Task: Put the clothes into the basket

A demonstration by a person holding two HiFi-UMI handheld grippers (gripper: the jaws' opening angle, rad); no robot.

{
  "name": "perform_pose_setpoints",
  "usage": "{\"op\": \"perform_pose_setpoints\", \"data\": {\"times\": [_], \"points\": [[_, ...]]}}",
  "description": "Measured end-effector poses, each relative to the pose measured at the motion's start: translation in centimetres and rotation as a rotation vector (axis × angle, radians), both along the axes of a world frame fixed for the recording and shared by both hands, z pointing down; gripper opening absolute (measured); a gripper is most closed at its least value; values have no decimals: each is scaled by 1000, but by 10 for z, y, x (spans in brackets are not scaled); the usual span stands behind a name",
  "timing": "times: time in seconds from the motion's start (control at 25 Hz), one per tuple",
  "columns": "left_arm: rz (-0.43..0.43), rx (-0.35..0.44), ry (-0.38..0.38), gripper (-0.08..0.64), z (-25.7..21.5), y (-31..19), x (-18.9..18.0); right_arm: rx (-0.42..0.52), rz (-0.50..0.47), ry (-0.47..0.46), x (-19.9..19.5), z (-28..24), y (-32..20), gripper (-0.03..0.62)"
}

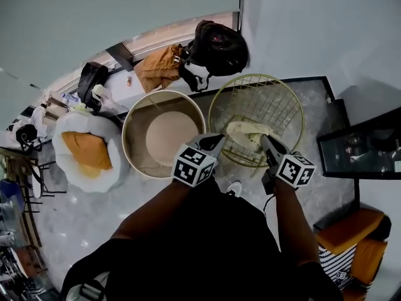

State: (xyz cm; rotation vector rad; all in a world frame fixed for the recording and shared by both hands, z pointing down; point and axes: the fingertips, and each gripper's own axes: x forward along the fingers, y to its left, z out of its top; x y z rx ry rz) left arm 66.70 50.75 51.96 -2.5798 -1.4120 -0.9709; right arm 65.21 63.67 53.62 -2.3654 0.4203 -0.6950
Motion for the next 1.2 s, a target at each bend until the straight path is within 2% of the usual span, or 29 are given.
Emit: {"op": "perform_pose_setpoints", "data": {"times": [0.32, 0.6, 0.76, 0.96, 1.2], "points": [[-43, -36, 31, 0, -23, -11, -37, -18, -43, 73, -43, -25, -13, 37], [-52, -80, 96, 0, -56, -25, -35, -51, -98, 158, -55, -59, -42, 36], [-62, -119, 126, 0, -76, -41, -39, -75, -139, 171, -61, -67, -69, 35], [-83, -120, 132, 0, -86, -96, -56, -70, -162, 182, -67, -78, -116, 35], [-169, -105, 113, 0, -78, -184, -77, -29, -206, 188, -78, -87, -188, 35]]}}
